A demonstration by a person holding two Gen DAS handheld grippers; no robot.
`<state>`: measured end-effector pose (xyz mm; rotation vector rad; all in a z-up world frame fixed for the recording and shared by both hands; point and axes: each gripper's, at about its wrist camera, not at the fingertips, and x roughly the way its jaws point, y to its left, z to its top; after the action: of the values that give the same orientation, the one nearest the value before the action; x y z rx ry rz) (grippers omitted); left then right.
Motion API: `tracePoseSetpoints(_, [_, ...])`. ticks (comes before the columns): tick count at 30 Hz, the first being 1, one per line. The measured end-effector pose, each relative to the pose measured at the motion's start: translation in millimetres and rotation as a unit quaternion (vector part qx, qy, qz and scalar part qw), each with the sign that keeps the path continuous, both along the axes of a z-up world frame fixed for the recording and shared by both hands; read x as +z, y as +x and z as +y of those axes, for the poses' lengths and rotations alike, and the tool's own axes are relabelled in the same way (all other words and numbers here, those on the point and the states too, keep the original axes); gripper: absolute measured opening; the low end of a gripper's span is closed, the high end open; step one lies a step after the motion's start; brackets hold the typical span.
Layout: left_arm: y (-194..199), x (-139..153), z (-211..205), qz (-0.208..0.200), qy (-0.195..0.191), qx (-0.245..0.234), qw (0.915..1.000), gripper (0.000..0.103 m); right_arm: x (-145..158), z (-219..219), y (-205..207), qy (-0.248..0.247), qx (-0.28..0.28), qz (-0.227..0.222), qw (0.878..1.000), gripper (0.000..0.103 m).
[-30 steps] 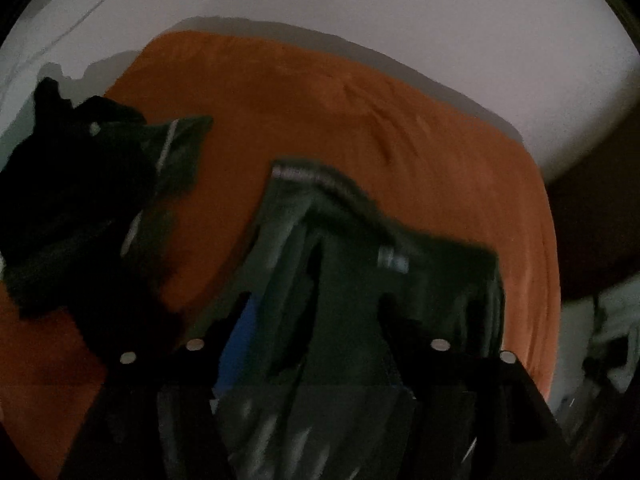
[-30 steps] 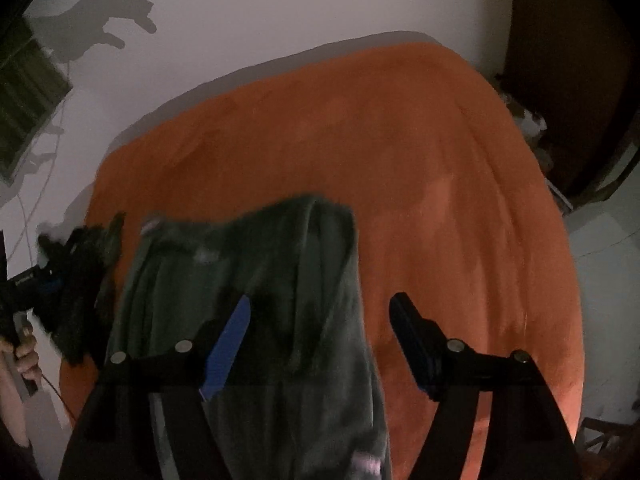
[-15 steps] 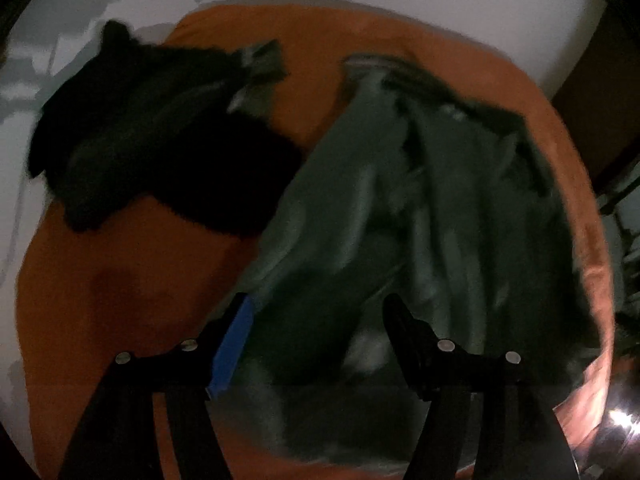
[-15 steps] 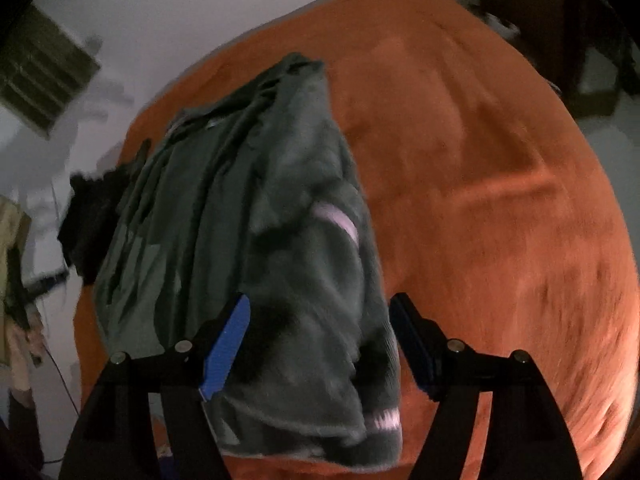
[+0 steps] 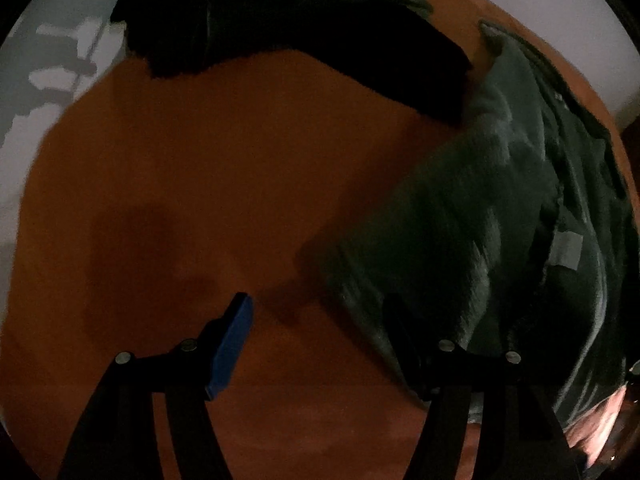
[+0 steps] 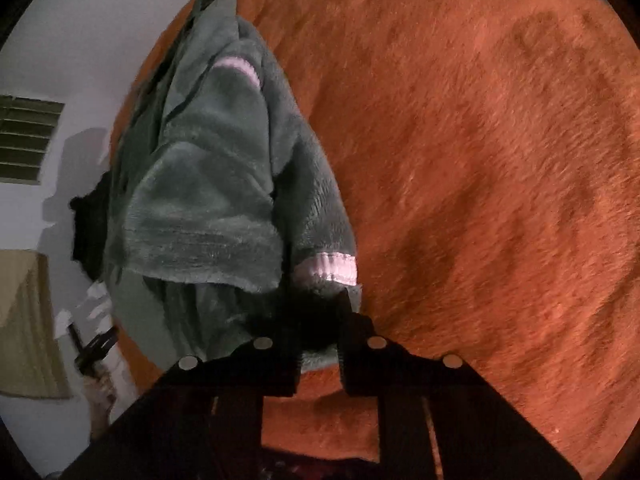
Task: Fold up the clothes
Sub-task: 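Open both tools and release the jacket cuffs onto the blanket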
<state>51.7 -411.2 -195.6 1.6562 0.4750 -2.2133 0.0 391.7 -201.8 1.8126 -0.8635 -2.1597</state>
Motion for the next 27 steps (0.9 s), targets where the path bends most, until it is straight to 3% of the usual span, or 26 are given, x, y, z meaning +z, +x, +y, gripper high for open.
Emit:
tracePoseSetpoints(6, [0.4, -9.5, 0.3, 0.01, 0.032, 0.009, 0.9994, 0.068, 80.0, 57.8, -21.7, 0.109, -0.044, 0.071, 0.991, 0.01])
tracePoseSetpoints(10, [-3.3, -8.8, -8.7, 0.017, 0.055, 0.024, 0.9981, 0.068, 140.4, 125.5, -29.1, 0.201, -0.083, 0.11, 0.97, 0.009])
tracePoseSetpoints(13, [-8.3, -10.4, -13.9, 0.017, 0.056, 0.033, 0.9977, 0.068, 175.0, 164.9, -30.3, 0.274, -0.113, 0.135, 0.946, 0.009])
tracePoseSetpoints(14, [-10.4, -11.7, -15.0, 0.014, 0.054, 0.034, 0.9979, 0.068, 182.9, 175.4, -32.6, 0.298, -0.121, 0.146, 0.936, 0.009])
tracePoseSetpoints(17, [-15.0, -17.8, -11.1, 0.004, 0.049, 0.035, 0.9981, 0.068, 183.7, 187.6, -46.9, 0.334, -0.115, 0.161, 0.922, 0.011])
tracePoseSetpoints(19, [-15.0, -20.3, -8.3, 0.002, 0.052, 0.038, 0.9979, 0.068, 172.4, 182.7, -57.5, 0.375, -0.101, 0.15, 0.909, 0.019])
tracePoseSetpoints(20, [-15.6, -21.8, -7.9, 0.001, 0.055, 0.04, 0.9977, 0.068, 167.6, 178.8, -57.9, 0.388, -0.098, 0.138, 0.906, 0.029])
tracePoseSetpoints(21, [-16.0, -22.7, -7.8, 0.001, 0.058, 0.041, 0.9975, 0.068, 162.9, 174.8, -59.1, 0.395, -0.097, 0.128, 0.905, 0.047])
tracePoseSetpoints(23, [-17.0, -24.7, -7.6, 0.002, 0.066, 0.043, 0.9969, 0.068, 162.8, 167.7, -52.6, 0.386, -0.113, 0.139, 0.905, 0.058])
tracePoseSetpoints(25, [-18.8, -26.5, -7.1, 0.004, 0.075, 0.043, 0.9963, 0.068, 165.7, 158.4, -38.7, 0.362, -0.124, 0.16, 0.91, 0.06])
tracePoseSetpoints(27, [-21.6, -28.8, -6.0, 0.008, 0.084, 0.043, 0.9955, 0.068, 156.7, 136.7, -31.5, 0.306, -0.101, 0.162, 0.933, 0.061])
